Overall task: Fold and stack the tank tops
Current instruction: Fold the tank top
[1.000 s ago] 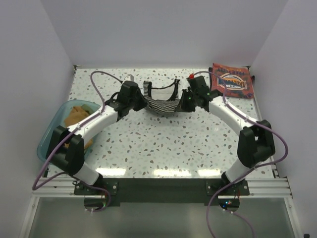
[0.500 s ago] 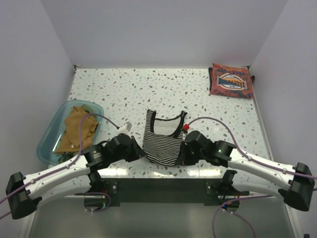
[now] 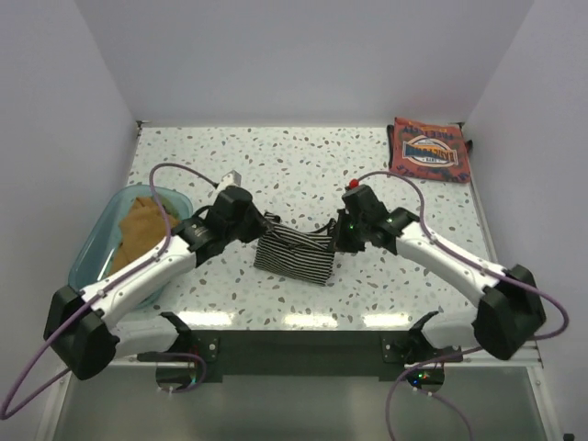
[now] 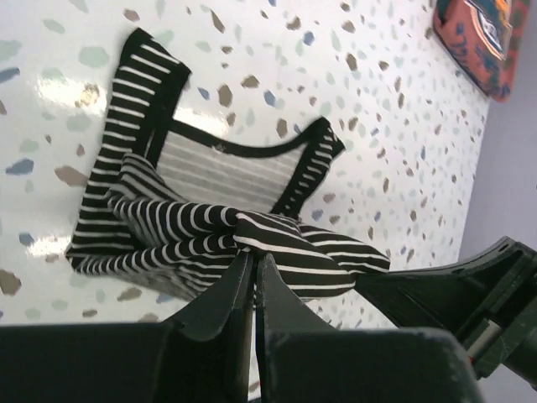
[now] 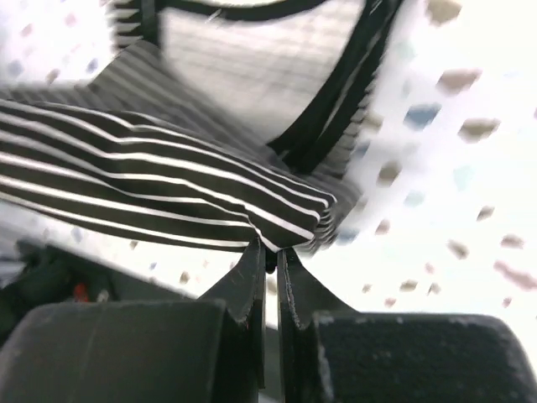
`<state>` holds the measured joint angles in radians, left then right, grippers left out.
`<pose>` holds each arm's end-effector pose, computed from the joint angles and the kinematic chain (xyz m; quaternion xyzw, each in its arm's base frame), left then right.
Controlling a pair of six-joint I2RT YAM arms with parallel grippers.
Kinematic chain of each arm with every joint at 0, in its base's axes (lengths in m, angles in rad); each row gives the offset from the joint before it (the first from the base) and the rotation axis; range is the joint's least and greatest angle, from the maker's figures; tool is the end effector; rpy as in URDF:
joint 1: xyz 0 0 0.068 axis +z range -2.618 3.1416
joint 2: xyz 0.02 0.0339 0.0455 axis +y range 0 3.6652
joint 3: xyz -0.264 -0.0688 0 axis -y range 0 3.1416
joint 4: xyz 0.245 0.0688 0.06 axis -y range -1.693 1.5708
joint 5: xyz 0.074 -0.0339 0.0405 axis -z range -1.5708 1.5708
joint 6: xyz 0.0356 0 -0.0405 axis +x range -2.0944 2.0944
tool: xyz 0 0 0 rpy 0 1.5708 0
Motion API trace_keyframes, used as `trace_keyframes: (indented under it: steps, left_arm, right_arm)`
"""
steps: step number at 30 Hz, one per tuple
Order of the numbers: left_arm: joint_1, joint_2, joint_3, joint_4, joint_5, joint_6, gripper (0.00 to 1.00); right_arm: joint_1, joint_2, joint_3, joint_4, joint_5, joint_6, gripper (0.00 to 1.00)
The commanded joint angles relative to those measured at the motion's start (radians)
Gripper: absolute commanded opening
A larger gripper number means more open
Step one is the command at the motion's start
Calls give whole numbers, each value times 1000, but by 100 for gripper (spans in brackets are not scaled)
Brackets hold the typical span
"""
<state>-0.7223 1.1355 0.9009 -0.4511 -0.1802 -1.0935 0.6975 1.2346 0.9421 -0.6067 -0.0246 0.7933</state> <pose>0.1883 -0.1574 0.2853 -0.2040 0.8774 -0.2861 0.3266 0.1933 0.1632 0.2637 0.0412 0.9432 0.2320 0.2342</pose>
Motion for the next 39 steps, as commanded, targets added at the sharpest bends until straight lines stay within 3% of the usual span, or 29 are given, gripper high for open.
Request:
trace_keyframes:
  steps: [1,7,10,11,13,14,15,16,17,19,22,24,28,29,32,39]
  left_arm:
    - [113,93,3,189,70,99,0]
    - [280,322,67,362,176,129,0]
    - [313,440,125,426,220,152,0]
    - [325,501,159,434,241,158,6]
    - [334,553,184,494,284,184,19]
    - [340,587,199,503,309,188,31]
    - [343,593,201,523,312,191,38]
    - [345,595,199,535,315,195,43]
    - [346,583,197,545,311,196,52]
    - [353,560,208,557,300,211,59]
    - [354,529,224,487,246,236,59]
    - [348,501,216,403,225,231,52]
    - [299,466,144,403,150,224,35]
    - [281,483,136,407,159,225,24]
    - [241,517,135,378,154,227,3]
    - [199,503,0,364,82,159,0]
  right_arm:
    - [-107,149,81,109,-116,-137,0]
    - [-256,434,296,150,-207,-200,0]
    - [-303,551,391,144,-244,-207,7]
    - [-314,575,417,145,-254,-206,9]
    - [-340,605,426,151,-258,-200,23]
    - [-345,606,428,154,-253,-198,30]
    - [-352,602,429,154,-224,-198,42]
    - [-354,597,434,138,-209,-201,46]
    - [-354,592,445,125,-195,-213,49]
    - [-354,556,434,107,-146,-221,51]
    - [-342,479,399,114,-84,-223,52]
    - [-302,464,363,127,-63,-224,50]
    - [-213,512,365,142,-20,-218,46]
    - [-204,544,376,150,-23,-207,45]
    - [-188,597,420,177,-38,-209,45]
    - [-231,719,491,189,-46,-201,43]
